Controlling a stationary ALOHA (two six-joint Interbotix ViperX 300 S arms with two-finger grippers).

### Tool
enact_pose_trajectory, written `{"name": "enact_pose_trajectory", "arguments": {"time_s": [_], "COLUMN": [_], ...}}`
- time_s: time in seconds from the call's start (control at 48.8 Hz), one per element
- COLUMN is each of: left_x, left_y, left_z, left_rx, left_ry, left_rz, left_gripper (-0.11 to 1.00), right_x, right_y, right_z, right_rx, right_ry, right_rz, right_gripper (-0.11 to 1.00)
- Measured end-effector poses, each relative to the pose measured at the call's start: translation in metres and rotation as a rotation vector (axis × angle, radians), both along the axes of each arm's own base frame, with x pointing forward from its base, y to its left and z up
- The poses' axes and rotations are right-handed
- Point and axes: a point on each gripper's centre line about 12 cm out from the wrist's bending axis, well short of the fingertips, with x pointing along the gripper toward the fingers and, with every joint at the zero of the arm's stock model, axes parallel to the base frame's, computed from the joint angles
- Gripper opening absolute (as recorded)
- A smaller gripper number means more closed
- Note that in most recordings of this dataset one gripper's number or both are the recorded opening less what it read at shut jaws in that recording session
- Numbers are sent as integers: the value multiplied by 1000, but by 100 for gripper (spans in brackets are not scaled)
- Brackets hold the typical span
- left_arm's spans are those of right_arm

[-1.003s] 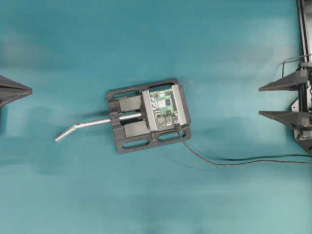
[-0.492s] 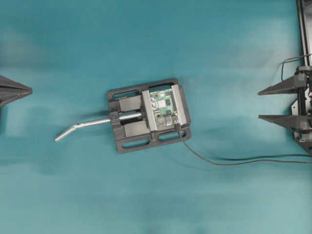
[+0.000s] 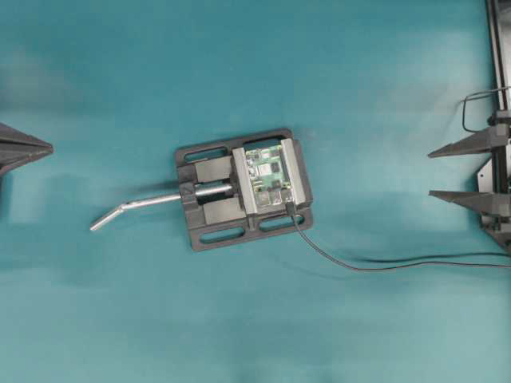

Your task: Insert the USB into the fixed PCB.

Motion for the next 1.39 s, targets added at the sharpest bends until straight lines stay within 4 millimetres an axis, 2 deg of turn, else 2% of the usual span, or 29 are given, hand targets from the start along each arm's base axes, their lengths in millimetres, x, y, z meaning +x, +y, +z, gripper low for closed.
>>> {"name": "enact_pose_trajectory", "arguments": {"time_s": [0.492,1.393], "left_x": [0,0], "left_y": [0,0], "left_z": [0,0], "left_rx": [2,2], "left_ry": [0,-1], "left_rz": [0,0], "left_gripper": [0,0], "right_x": [-5,-6], "right_y": [0,0], "right_z": [-20,-26], "right_rx": [179,180], "right_ry": [12,28], "right_rz": [-27,-25], "right_gripper": [72,72]}}
